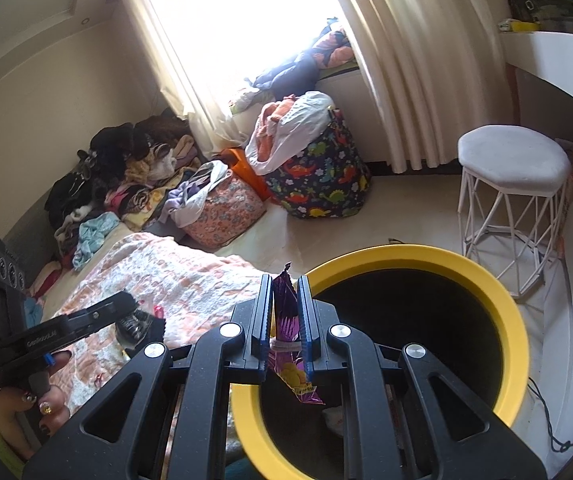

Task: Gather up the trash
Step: 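Carry the green snack bag and purple wrapper in both tools over the bin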

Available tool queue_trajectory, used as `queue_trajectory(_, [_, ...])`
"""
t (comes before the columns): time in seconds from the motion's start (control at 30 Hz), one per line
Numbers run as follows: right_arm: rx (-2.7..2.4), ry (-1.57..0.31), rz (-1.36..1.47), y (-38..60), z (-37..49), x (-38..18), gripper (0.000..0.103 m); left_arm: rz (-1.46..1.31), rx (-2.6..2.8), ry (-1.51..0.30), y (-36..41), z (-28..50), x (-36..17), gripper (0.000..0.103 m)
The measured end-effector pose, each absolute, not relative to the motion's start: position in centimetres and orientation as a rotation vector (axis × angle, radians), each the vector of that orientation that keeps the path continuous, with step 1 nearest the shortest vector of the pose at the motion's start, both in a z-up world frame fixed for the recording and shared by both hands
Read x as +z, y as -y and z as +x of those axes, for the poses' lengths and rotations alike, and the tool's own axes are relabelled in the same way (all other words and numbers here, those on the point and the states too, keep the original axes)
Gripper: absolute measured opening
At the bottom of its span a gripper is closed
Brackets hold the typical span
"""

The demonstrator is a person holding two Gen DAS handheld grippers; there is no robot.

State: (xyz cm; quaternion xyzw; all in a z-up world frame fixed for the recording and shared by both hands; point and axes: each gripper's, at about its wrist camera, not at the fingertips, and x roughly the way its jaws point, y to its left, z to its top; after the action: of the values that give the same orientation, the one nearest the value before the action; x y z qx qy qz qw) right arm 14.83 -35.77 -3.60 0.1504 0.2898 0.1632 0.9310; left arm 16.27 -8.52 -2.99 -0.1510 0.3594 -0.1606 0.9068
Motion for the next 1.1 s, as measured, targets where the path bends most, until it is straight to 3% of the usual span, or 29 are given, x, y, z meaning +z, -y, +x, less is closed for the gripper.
queue_trajectory(1.1, [0.21, -0.586, 0.392, 40.8, 15.5, -5.4, 0.012, -0.173, -0.42, -0.821, 15.7, 16.7, -5.6, 0.018])
